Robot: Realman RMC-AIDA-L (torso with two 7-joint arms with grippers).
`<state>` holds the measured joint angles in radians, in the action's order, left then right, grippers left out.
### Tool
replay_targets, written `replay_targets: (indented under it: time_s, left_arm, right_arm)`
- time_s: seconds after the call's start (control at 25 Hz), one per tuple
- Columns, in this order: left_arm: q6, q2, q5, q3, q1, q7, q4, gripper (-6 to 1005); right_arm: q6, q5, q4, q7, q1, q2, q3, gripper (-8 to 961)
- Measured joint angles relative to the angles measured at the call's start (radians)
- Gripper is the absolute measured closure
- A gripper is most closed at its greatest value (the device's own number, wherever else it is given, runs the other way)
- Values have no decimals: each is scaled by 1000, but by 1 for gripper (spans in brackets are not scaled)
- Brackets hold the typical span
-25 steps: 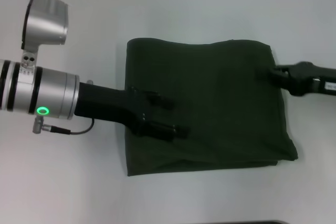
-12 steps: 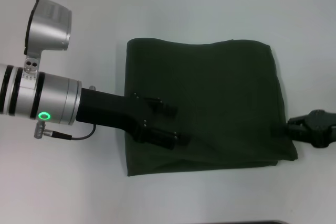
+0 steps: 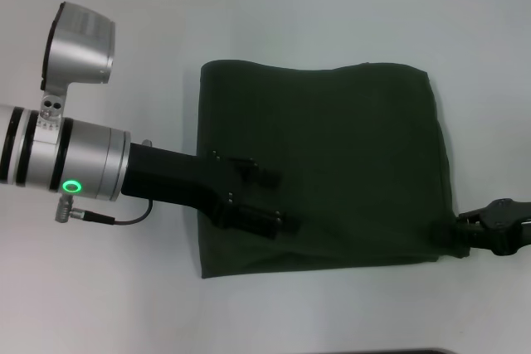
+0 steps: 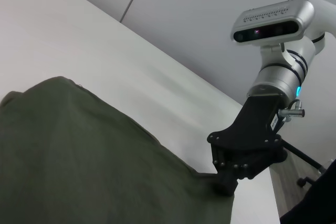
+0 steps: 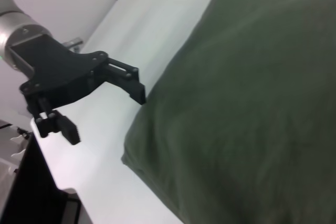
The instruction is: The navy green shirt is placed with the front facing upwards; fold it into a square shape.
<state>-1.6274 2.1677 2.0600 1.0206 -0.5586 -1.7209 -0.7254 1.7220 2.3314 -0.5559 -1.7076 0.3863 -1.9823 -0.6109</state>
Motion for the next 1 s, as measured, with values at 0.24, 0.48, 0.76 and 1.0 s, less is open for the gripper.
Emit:
replay_targets:
  time_s: [0.24,0.48,0.76,1.0]
  left_arm:
    - [0,-2,0,-1,-1,0,0,98]
    - [0,-2,0,-1,-2,0,0,98]
    - [0,-3,0,-2,-3,0,0,99]
    - [0,-3,0,-3,-3,-1,-2,99]
  right_arm:
    - [-29,6,-1,-28,-7,10,4,933]
    - [-49,33,-19,-61,-9,12,4,934]
    - [-35,43,-58,-75,-22,14,16,934]
    - [9,40,-88,-69,-30,14,40,933]
